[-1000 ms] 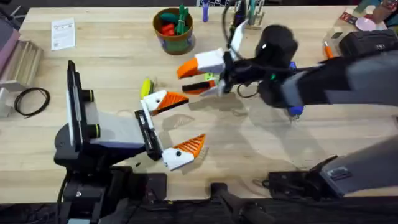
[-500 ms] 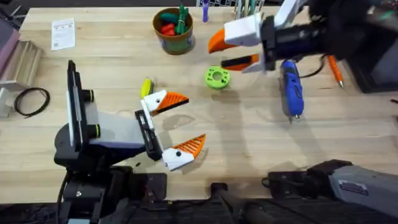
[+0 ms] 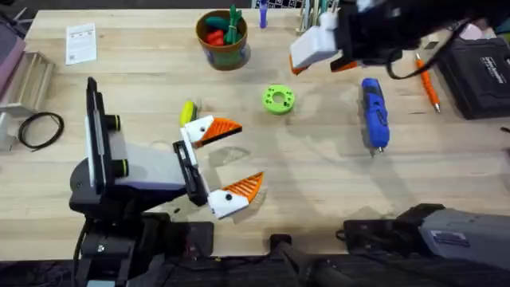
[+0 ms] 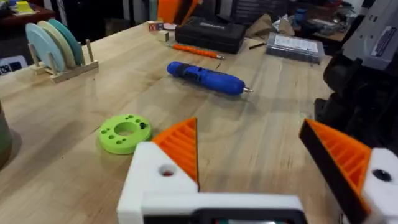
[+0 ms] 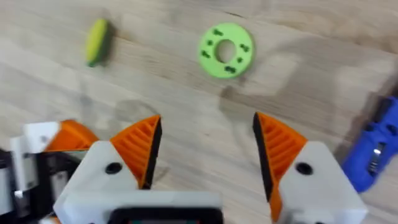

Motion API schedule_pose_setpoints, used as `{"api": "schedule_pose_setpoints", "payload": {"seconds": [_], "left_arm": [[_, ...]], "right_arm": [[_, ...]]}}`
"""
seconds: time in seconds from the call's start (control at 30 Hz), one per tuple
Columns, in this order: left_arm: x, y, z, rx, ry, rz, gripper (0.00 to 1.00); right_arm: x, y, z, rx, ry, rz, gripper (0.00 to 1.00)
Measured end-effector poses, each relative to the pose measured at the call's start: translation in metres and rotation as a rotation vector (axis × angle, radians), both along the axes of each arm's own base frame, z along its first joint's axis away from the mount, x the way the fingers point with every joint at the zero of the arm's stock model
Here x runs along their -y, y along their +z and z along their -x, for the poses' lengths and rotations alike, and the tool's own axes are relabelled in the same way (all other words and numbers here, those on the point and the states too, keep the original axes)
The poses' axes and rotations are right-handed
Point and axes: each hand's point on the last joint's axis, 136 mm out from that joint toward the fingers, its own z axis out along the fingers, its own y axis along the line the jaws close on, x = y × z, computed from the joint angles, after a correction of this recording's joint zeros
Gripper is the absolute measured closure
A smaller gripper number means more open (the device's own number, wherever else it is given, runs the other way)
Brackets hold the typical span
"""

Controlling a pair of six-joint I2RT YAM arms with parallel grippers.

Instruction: Pick up the gripper from the table and insert it into the empty holder that is missing its gripper. Then pick up a screw, insert it into the mounting hole, and use the screwdriver to tighten it. Finally, clean up the table by picking up the vegetable and placing it into the bucket.

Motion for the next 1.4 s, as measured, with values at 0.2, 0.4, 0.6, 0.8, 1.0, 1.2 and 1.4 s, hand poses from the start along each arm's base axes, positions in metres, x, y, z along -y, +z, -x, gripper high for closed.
{"api": "schedule_pose_setpoints", "payload": {"seconds": [0.2, 0.4, 0.6, 0.8, 1.0, 1.2, 1.4], "left_arm": [[0.0, 0.0, 0.0, 0.0, 0.0, 0.0, 0.016], [0.0, 0.0, 0.0, 0.0, 0.0, 0.0, 0.014], [0.0, 0.0, 0.0, 0.0, 0.0, 0.0, 0.015], [0.0, 0.0, 0.0, 0.0, 0.0, 0.0, 0.015], [0.0, 0.0, 0.0, 0.0, 0.0, 0.0, 0.016], [0.0, 0.0, 0.0, 0.0, 0.0, 0.0, 0.016], [0.0, 0.0, 0.0, 0.0, 0.0, 0.0, 0.015]], "right_arm": [[-0.003, -0.026, -0.01, -0.035, 0.023, 0.217, 0.164], [-0.017, -0.057, -0.018, -0.082, 0.021, 0.317, 0.165], [-0.019, -0.078, -0.021, -0.136, -0.026, 0.349, 0.166], [-0.02, -0.09, -0.023, -0.165, -0.042, 0.364, 0.165], [-0.024, -0.105, -0.028, -0.191, -0.072, 0.364, 0.166], [-0.034, -0.118, -0.032, -0.189, -0.076, 0.317, 0.189], [-0.036, -0.14, -0.034, -0.223, -0.071, 0.336, 0.237]]}}
